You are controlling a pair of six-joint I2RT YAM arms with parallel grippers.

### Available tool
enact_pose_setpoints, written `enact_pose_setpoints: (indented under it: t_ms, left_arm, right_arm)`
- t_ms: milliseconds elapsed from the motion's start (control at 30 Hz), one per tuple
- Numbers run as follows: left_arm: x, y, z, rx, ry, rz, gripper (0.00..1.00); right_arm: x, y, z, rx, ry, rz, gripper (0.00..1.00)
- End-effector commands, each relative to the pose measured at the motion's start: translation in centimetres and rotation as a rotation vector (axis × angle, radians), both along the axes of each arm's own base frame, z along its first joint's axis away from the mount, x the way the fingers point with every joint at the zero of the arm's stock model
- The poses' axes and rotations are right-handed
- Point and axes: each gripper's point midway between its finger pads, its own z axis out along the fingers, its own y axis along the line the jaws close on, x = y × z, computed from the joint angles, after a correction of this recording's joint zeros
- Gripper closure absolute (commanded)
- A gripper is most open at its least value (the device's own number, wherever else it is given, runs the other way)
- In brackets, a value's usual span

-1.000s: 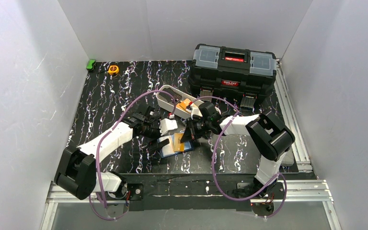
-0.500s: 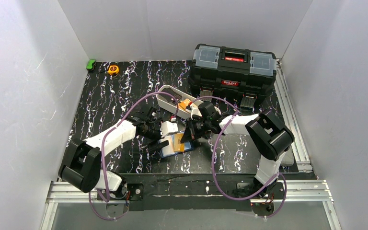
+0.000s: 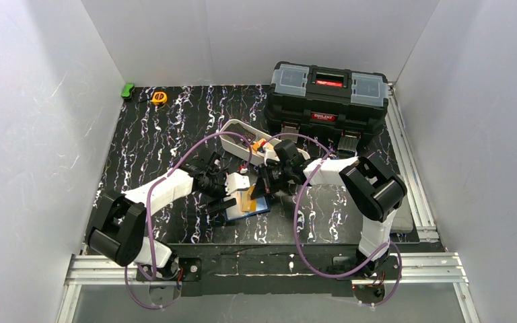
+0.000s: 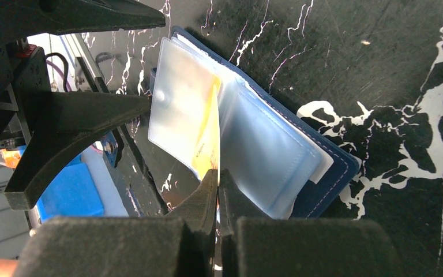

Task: Put the credit cards into the card holder
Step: Insert the credit card into the card holder.

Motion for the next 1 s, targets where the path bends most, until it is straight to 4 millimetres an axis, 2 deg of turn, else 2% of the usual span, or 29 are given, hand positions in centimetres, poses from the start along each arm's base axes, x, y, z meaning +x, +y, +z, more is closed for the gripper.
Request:
enact_pose_setpoints:
  t_ms: [0,167,367,667,967]
  left_arm:
    - [-0.5,0.1,0.0,0.003,0.000,-0.020,0.29]
    - [-0.5,0.1,0.1,-0.001,0.004,-0.014,0.34]
    - [-0.6,0.1,0.3,-0.002,0.006,-0.015,0.37]
    - [-0.8,-0.2,0.2,-0.012,0.022,-0.018,0.42]
    - [-1.0,-0.1,0.1,-0.012,0.026,-0.033,0.46]
  right_arm:
    - [-0.3,-0.1,-0.6,-0.020,-0.018,0.031,0.99]
    - [-0.8,-0.7,-0.6,-0.029,-0.017,0.035,0.99]
    - [0.0,-1.4,-0.4,-0.050,-0.067,-0.034,0.99]
    - [0.6,-0.4,0.1,-0.010,-0.056,-0.048,0.99]
    - [0.3,0.4,-0.3,0.013,-0.020,-0.018,0.99]
